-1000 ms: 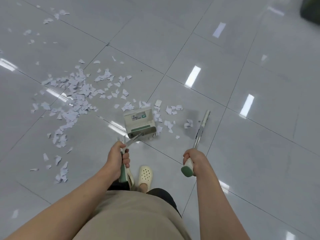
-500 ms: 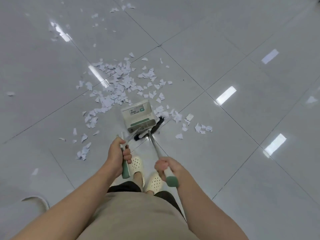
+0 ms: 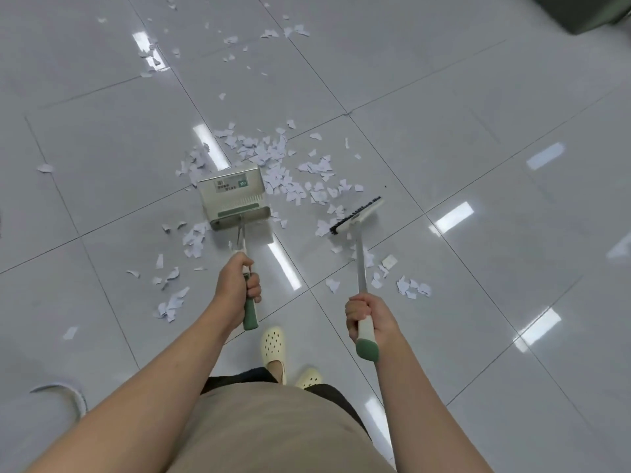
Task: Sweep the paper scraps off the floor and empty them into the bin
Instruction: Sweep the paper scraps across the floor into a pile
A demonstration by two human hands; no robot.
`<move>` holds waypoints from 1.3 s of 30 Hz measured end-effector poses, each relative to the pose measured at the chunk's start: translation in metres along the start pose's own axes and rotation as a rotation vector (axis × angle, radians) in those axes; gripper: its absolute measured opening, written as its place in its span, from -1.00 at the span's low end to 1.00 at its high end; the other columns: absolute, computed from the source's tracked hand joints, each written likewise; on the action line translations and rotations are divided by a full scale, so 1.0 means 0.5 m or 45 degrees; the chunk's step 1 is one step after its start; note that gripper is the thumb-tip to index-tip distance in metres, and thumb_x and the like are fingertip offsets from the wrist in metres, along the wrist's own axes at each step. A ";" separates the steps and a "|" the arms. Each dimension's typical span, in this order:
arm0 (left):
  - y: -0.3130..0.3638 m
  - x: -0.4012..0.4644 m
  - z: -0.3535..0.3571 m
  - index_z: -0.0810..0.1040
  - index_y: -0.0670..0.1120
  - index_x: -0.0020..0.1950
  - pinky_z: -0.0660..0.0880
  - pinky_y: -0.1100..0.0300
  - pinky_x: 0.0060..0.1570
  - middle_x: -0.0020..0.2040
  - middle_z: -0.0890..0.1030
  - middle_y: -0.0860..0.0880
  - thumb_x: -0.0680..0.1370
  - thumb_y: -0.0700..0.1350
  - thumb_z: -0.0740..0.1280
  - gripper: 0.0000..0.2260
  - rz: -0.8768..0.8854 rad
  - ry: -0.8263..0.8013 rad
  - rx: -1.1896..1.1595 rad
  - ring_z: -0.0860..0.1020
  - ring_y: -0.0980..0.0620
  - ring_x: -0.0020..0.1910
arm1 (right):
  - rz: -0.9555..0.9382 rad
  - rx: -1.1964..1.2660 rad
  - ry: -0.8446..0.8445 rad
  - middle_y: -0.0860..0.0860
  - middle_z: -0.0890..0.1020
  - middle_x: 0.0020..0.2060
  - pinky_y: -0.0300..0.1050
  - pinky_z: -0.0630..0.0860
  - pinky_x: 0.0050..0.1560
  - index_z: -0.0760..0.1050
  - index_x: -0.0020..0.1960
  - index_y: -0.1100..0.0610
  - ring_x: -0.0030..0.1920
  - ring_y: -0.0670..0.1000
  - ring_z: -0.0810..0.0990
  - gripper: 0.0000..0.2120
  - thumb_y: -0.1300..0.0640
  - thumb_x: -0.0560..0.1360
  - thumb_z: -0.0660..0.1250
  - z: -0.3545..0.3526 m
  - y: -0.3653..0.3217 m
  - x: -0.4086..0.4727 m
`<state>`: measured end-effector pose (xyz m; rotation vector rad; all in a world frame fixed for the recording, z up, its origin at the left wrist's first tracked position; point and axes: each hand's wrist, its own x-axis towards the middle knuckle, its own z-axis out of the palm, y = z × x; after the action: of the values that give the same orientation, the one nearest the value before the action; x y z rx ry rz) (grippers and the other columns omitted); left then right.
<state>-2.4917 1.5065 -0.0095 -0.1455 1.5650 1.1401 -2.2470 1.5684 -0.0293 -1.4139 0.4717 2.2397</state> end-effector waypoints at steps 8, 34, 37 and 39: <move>-0.042 0.018 0.049 0.28 -0.02 -0.25 0.16 0.31 -0.58 -0.50 0.21 0.07 0.51 -0.06 0.19 -0.83 -0.174 0.014 -0.064 0.15 0.10 -0.58 | -0.303 -0.064 0.383 -0.05 0.21 -0.58 -0.31 0.22 -0.69 0.18 -0.26 0.08 -0.67 -0.09 0.20 -0.71 0.41 0.47 0.15 -0.075 -0.069 -0.056; -0.215 -0.062 0.299 0.37 -0.04 -0.18 0.21 0.24 -0.54 -0.48 0.23 0.03 0.52 -0.05 0.17 -0.90 -0.145 0.302 -0.156 0.18 0.07 -0.56 | 0.279 -0.182 0.061 -0.03 0.27 -0.56 -0.22 0.36 -0.66 0.13 -0.29 0.03 -0.64 -0.07 0.27 -0.50 0.54 0.31 0.32 -0.175 -0.517 -0.072; -0.224 -0.068 0.321 0.32 -0.03 -0.20 0.19 0.23 -0.52 -0.49 0.22 0.04 0.51 -0.05 0.18 -0.88 -0.132 0.338 -0.186 0.17 0.07 -0.56 | 0.160 -0.252 0.071 -0.04 0.25 -0.57 -0.28 0.30 -0.68 0.14 -0.28 0.06 -0.67 -0.07 0.27 -0.69 0.39 0.44 0.17 -0.100 -0.508 -0.080; -0.230 -0.069 0.330 0.29 -0.02 -0.22 0.18 0.22 -0.50 -0.49 0.22 0.05 0.50 -0.04 0.18 -0.86 -0.133 0.356 -0.206 0.17 0.07 -0.56 | 0.114 -0.281 0.078 -0.06 0.23 -0.59 -0.30 0.28 -0.69 0.13 -0.29 0.06 -0.69 -0.09 0.27 -0.70 0.39 0.41 0.15 -0.062 -0.467 -0.076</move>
<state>-2.2932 1.5485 -0.0300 -0.5073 1.6854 1.2010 -2.0838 1.7419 -0.0189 -1.6039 0.3202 2.3855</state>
